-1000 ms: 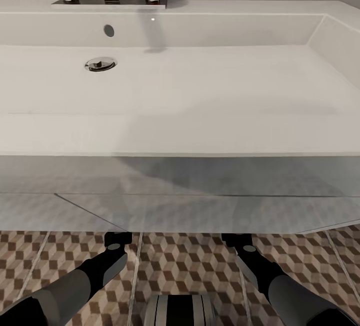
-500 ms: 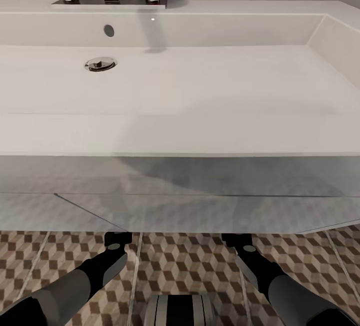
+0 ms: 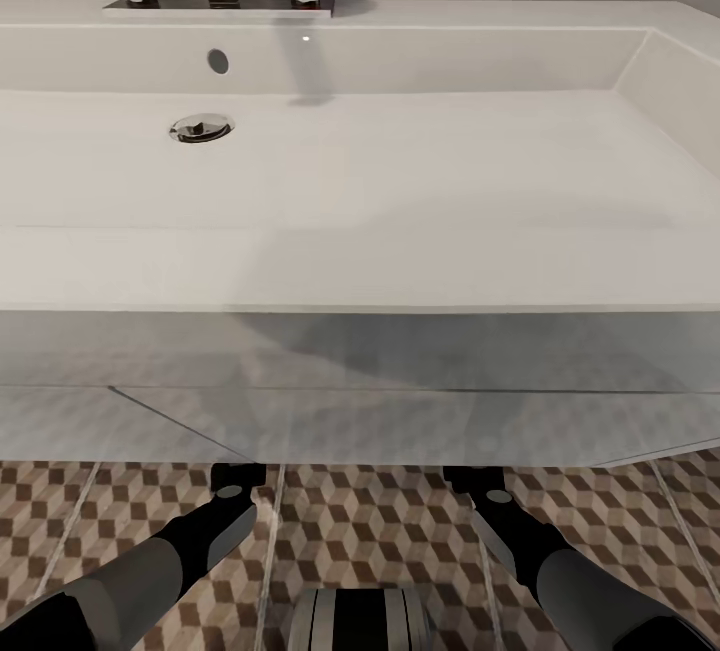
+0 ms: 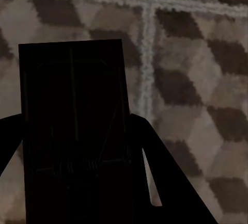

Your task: Take the four mousetraps from the cabinet in the bathroom and place them on the bathroom floor. Make sure all four end up on the same floor surface, and ensure that at least two of them are either under or directly next to the same bathroom sink.

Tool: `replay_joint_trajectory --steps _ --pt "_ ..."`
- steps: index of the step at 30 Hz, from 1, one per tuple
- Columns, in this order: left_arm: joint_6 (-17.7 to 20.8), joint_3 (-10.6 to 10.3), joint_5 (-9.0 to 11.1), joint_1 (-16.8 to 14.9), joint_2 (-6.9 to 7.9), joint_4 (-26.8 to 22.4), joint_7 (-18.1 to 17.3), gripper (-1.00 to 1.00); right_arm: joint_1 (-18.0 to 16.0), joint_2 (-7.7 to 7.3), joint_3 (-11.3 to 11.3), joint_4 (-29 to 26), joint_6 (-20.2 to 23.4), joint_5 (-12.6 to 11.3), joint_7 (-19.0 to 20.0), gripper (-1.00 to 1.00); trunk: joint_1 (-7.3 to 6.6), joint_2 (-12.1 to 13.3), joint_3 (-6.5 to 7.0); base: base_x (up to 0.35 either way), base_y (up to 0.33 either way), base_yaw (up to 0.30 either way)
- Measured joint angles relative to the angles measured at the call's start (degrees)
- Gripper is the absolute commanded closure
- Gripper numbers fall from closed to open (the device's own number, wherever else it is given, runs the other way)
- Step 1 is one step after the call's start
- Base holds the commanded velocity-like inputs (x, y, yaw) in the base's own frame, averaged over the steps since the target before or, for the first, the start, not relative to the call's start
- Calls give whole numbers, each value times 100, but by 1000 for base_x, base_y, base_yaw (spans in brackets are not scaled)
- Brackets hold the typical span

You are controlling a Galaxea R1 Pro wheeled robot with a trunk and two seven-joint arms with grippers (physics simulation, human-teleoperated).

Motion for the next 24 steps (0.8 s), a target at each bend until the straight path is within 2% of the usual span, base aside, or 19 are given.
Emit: replay_joint_trajectory --steps 21,22,23,24 --pt "-23 2 0 0 9 -9 49 100 0 0 -2 0 0 28 -3 100 0 0 0 0 0 0" --pt "-23 1 0 0 10 -9 50 100 0 0 -2 0 0 30 -3 -100 0 0 0 0 0 0" --pt "-24 4 0 0 11 -9 50 -100 0 0 -2 0 -5 10 3 -100 0 0 0 0 0 0" --pt "-24 7 0 0 12 -10 50 -100 0 0 -2 0 -6 7 4 -100 0 0 0 0 0 0"
